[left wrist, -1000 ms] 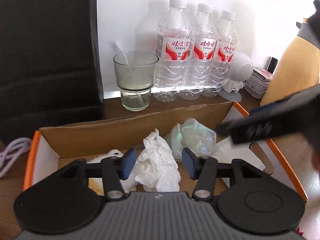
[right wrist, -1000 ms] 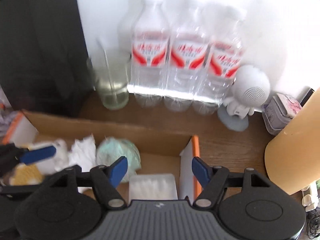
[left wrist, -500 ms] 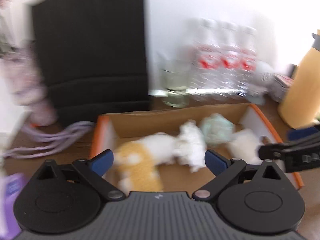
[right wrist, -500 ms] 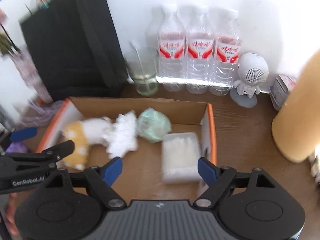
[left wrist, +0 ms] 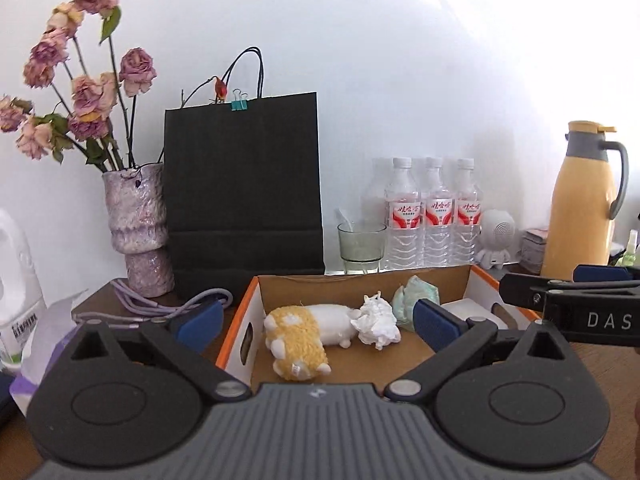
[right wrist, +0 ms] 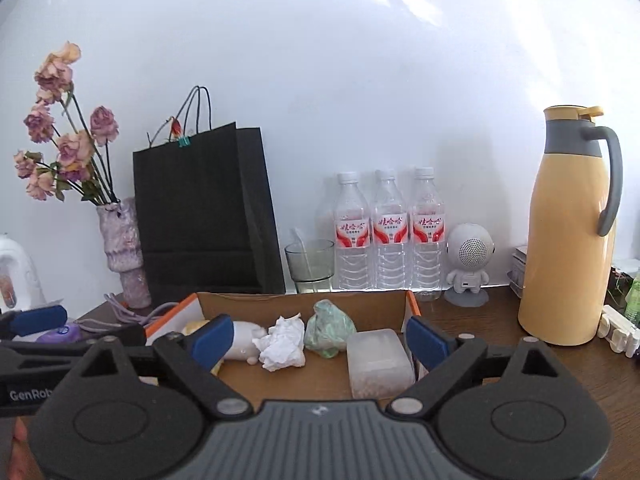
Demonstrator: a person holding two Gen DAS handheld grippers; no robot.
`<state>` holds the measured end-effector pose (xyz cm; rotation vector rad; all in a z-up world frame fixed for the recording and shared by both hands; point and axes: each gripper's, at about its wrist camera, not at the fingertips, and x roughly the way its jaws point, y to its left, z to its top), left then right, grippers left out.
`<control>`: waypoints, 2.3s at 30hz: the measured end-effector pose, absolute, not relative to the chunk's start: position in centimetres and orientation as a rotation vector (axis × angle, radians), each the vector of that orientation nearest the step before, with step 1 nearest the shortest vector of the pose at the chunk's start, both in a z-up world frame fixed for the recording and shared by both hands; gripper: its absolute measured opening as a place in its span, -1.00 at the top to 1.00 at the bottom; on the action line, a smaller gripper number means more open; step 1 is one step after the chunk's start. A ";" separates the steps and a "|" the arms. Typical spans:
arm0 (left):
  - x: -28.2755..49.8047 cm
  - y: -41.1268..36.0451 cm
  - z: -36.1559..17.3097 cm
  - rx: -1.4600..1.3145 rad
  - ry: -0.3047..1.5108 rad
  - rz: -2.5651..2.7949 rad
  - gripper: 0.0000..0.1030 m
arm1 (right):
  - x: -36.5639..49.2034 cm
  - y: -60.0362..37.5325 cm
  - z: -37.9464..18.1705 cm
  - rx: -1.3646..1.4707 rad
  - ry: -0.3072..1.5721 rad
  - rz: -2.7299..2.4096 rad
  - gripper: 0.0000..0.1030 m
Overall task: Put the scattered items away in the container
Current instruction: 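Carry the tissue into the box with the left gripper while the right gripper places the swab box there, then grasp the small clear packet with the left gripper while the right gripper grasps the blue wrapper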
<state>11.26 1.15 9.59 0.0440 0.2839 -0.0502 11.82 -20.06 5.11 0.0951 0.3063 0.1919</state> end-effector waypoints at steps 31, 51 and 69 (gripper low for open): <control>1.4 7.6 2.8 -0.026 0.504 -0.091 -1.00 | -0.7 -18.8 -0.2 0.093 0.436 0.268 -0.89; 9.1 5.0 0.1 0.045 0.670 -0.174 0.22 | 3.8 -18.5 -1.9 -0.006 0.564 0.265 -0.58; 4.1 3.5 2.4 0.021 0.595 -0.279 0.63 | 3.4 -20.0 -4.6 -0.065 0.709 0.225 0.07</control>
